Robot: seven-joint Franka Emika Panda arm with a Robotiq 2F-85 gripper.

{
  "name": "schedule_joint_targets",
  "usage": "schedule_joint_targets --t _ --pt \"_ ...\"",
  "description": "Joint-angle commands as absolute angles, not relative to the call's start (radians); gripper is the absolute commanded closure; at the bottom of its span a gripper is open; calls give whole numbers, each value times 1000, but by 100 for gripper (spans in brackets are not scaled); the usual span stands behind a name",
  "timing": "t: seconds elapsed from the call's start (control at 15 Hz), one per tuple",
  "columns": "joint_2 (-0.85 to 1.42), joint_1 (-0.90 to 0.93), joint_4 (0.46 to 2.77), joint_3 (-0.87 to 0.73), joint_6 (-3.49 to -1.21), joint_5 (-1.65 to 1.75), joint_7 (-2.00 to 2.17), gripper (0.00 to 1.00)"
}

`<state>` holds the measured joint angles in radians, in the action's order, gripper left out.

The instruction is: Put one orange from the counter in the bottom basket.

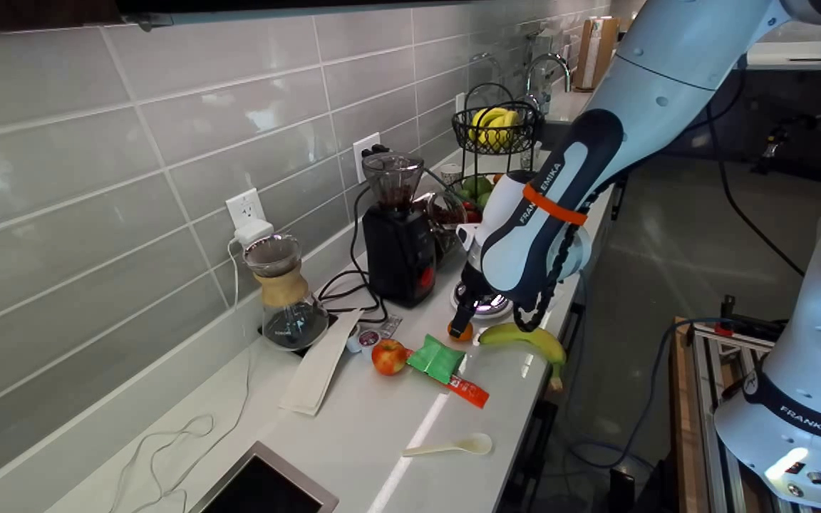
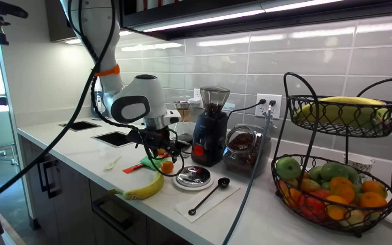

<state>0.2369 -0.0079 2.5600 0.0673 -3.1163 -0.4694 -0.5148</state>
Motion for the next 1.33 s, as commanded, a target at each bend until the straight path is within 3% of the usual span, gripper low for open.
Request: schedule_joint_targets --t 0.0,0.2,0.27,0.4,0.47,0.73,1.13,1.27 --pt "299 7 2534 24 -3135 -440 -512 0" --pt "313 -21 2515 53 -3123 -466 -523 0" --pt "315 -36 2508 74 -3109 -477 -529 22" --pt "324 -45 2500 89 -3109 -478 -530 34" --pt "327 -50 2498 98 -3106 -478 -530 44" --pt "341 24 2501 -1 -3095 -445 -470 73" --pt "283 146 2536 -117 -3224 -472 -366 79" --pt "255 129 2565 -129 -3293 -314 -189 79"
